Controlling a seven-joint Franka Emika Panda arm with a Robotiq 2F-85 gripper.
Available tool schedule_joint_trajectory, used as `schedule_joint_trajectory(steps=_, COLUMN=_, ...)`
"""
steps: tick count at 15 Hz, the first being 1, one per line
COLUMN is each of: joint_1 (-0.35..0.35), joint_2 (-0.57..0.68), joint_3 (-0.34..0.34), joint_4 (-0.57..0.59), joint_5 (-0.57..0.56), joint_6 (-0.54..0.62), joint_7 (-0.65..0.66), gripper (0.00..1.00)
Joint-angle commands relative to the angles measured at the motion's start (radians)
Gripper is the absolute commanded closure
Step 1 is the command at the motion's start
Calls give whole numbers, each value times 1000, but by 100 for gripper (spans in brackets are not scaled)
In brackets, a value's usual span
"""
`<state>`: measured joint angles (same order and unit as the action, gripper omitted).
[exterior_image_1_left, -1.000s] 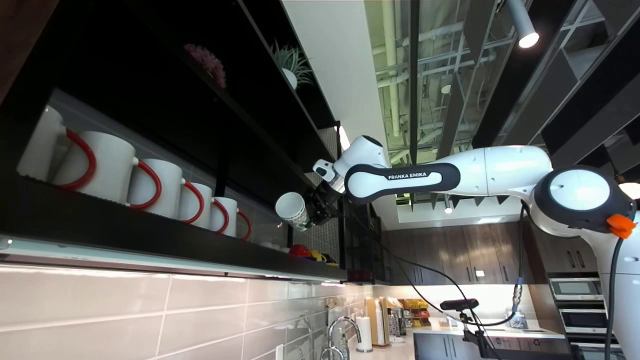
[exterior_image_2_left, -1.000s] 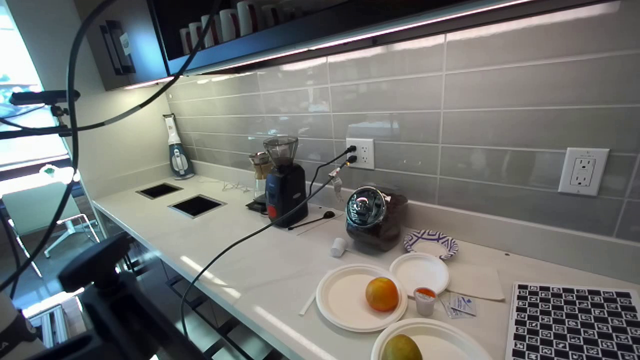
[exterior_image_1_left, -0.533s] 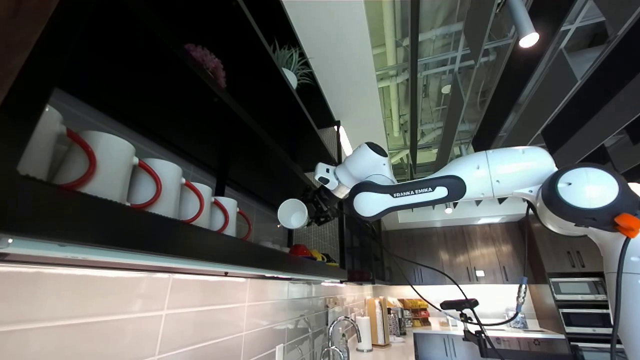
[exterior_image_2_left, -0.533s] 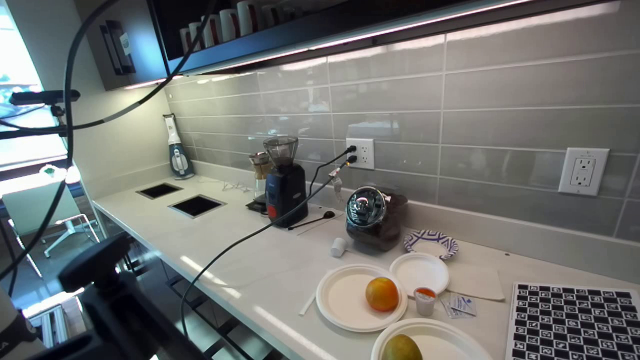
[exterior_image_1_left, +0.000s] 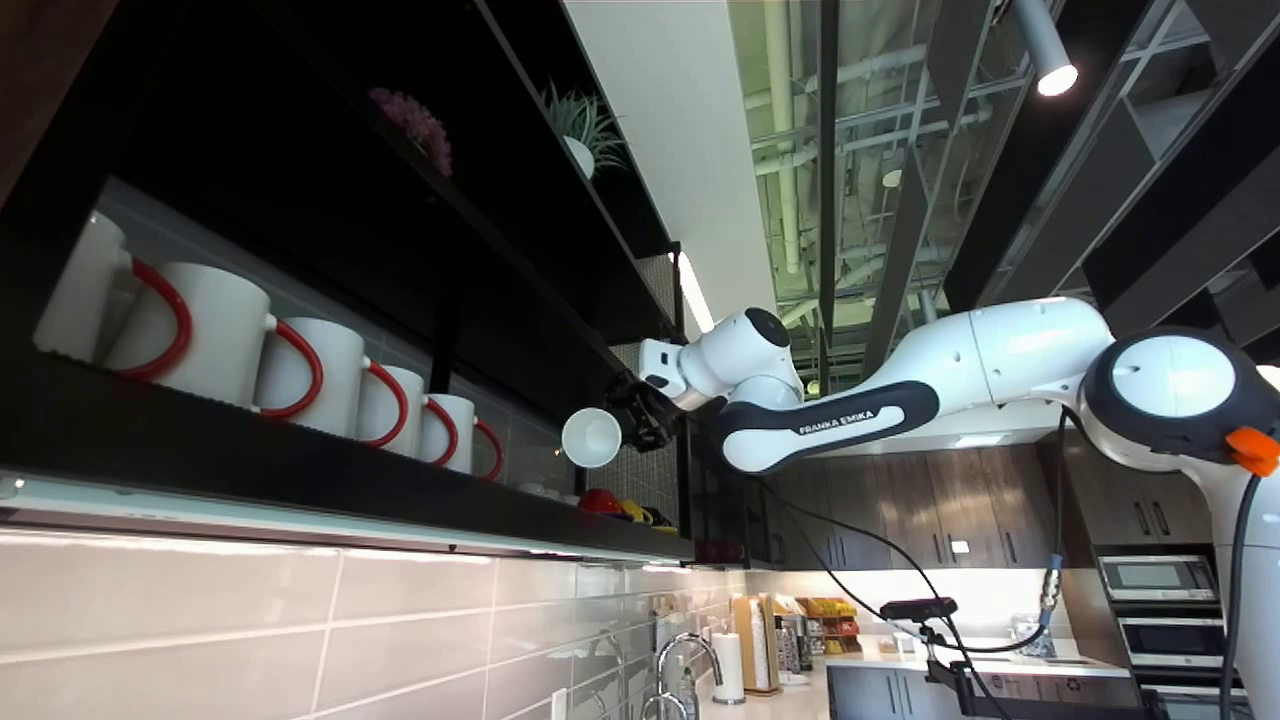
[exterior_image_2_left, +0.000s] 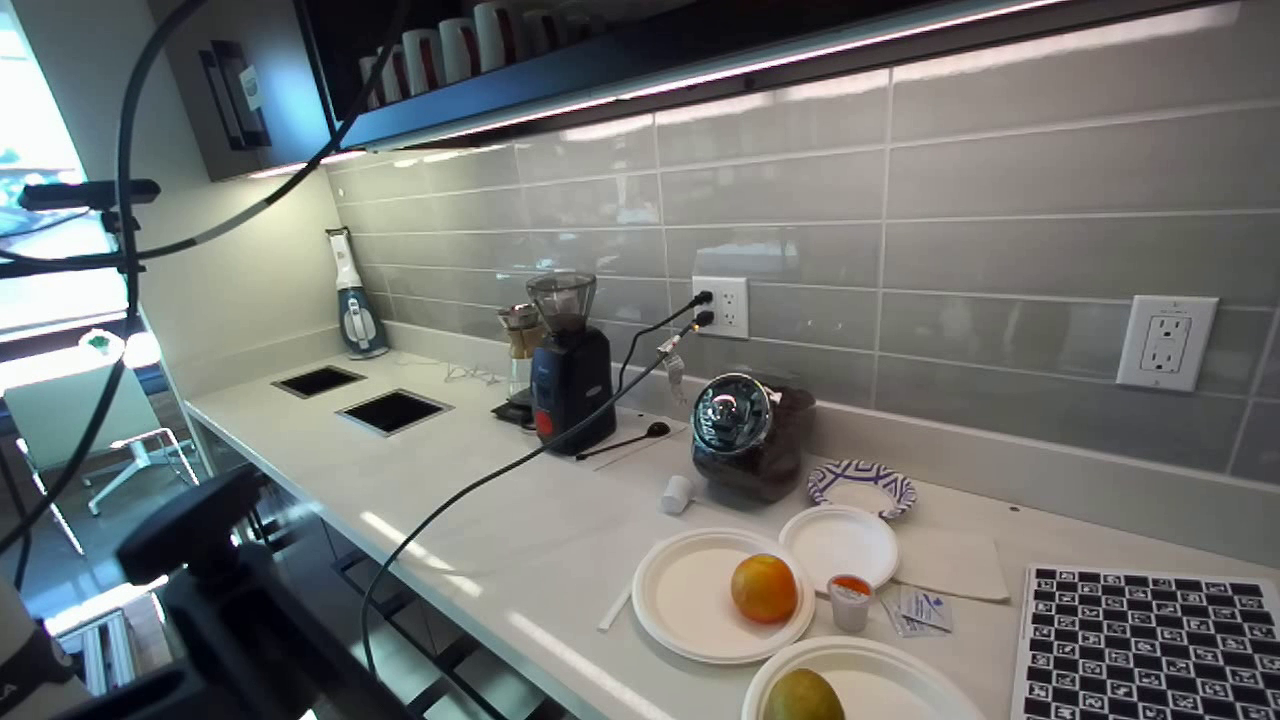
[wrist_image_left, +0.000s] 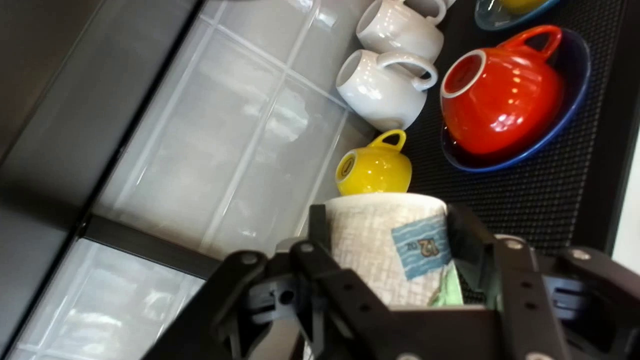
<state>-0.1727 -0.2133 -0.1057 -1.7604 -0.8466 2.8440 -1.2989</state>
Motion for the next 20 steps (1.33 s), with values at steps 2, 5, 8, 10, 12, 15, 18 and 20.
schedule_joint_trajectory(steps=2, joint_1=-72, joint_2=-11, joint_3=37, joint_4=-20, joint_5=-216, joint_6=-35, joint_7=141, gripper=64)
schedule_joint_trajectory(steps=5, joint_1=-91, joint_2=2, joint_3=54, joint_4=-11, joint_5=-338, joint_6=-51, joint_7=228, gripper=64)
schedule_joint_trajectory(steps=8, joint_1=-93, joint_2=18, joint_3=68, joint_4=-3, joint_5=-434, joint_6=-42, joint_7=297, gripper=64)
schedule_joint_trajectory(steps=10, joint_1=-89, joint_2=35, joint_3=74, joint_4=10, joint_5=-486, joint_6=-37, joint_7=325, gripper=64)
schedule_joint_trajectory(steps=12, joint_1=-82, joint_2=50, joint_3=80, joint_4=19, joint_5=-513, joint_6=-39, joint_7=331, gripper=64)
schedule_joint_trajectory(steps=15, joint_1=-78, joint_2=71, joint_3=96, joint_4=37, joint_5=-561, joint_6=-45, joint_7=340, gripper=64)
schedule_joint_trajectory(steps=18, joint_1=-75, joint_2=89, joint_3=112, joint_4=53, joint_5=-609, joint_6=-50, joint_7=350, gripper=64)
schedule_joint_trajectory(steps=20, joint_1=-76, joint_2=98, joint_3=123, joint_4=69, joint_5=-665, joint_6=-51, joint_7=376, gripper=64)
